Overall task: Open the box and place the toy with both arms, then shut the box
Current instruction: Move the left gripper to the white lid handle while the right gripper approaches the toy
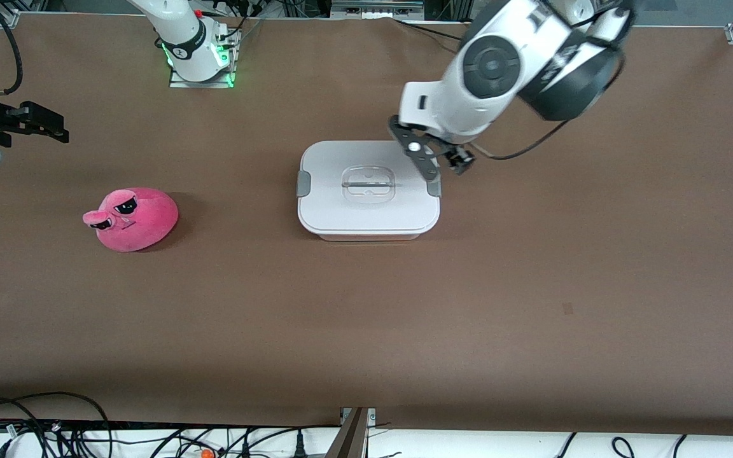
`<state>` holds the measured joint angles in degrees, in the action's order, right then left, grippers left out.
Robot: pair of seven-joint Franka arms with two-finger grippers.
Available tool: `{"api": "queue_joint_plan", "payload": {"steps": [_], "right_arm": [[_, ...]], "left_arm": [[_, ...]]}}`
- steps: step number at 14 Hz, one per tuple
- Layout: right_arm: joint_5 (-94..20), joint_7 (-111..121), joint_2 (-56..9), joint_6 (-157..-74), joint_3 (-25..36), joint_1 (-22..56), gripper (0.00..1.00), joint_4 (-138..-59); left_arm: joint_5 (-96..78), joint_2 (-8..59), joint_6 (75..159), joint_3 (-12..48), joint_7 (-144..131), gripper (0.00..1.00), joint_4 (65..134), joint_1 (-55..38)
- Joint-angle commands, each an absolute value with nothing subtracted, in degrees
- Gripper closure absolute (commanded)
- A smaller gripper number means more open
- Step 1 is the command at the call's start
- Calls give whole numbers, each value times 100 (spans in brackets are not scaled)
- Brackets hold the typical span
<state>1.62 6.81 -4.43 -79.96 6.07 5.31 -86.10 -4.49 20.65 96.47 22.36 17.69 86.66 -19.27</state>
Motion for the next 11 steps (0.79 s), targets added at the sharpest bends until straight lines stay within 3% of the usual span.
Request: {"api": "queue_joint_plan", "payload": {"steps": [1, 5, 11], "right_arm": [[229, 694, -782, -8042, 589, 449, 0, -8499], [351, 834, -1203, -8121, 667, 107, 0, -8499], [202, 2528, -1933, -8752, 677, -369, 0, -8954]], "left_arm": [[-72, 2574, 10210, 2180, 2371, 0, 8385, -2241], [26, 3172, 11353, 2180, 3760, 0, 8376, -2250], [228, 3445, 11732, 2180, 3850, 0, 8402, -2505]]}}
